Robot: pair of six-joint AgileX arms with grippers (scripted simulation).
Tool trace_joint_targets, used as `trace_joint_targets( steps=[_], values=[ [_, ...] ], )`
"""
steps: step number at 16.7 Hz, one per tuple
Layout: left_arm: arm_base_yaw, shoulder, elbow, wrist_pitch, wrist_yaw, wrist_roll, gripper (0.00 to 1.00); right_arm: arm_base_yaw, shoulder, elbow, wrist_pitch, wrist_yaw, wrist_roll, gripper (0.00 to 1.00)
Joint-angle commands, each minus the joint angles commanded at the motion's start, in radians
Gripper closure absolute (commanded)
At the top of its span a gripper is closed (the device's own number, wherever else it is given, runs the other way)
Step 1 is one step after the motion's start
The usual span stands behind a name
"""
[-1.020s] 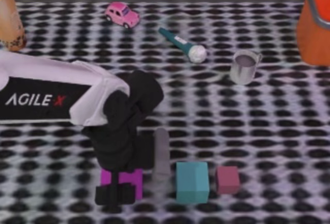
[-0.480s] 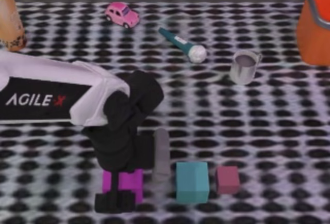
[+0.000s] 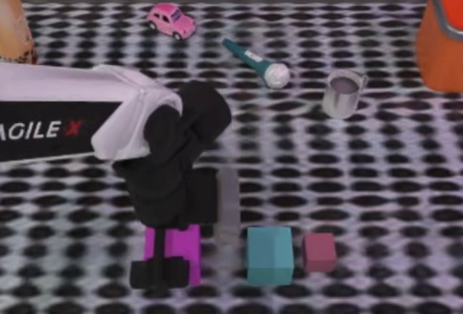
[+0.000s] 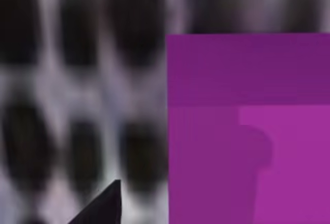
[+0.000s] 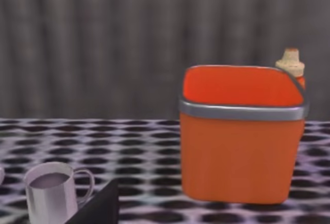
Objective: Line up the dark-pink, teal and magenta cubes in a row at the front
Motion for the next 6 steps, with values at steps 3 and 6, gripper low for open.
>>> trace_joint_targets(
  steps=[3, 6],
  values=[
    [0.012, -0.049, 0.061, -0.119, 0.000, -0.006, 0.00, 0.000, 0.000, 0.000, 0.000, 0.000, 0.000, 0.00],
    [0.018, -0.078, 0.089, -0.167, 0.000, -0.010, 0.00, 0.000, 0.000, 0.000, 0.000, 0.000, 0.000, 0.00]
  ],
)
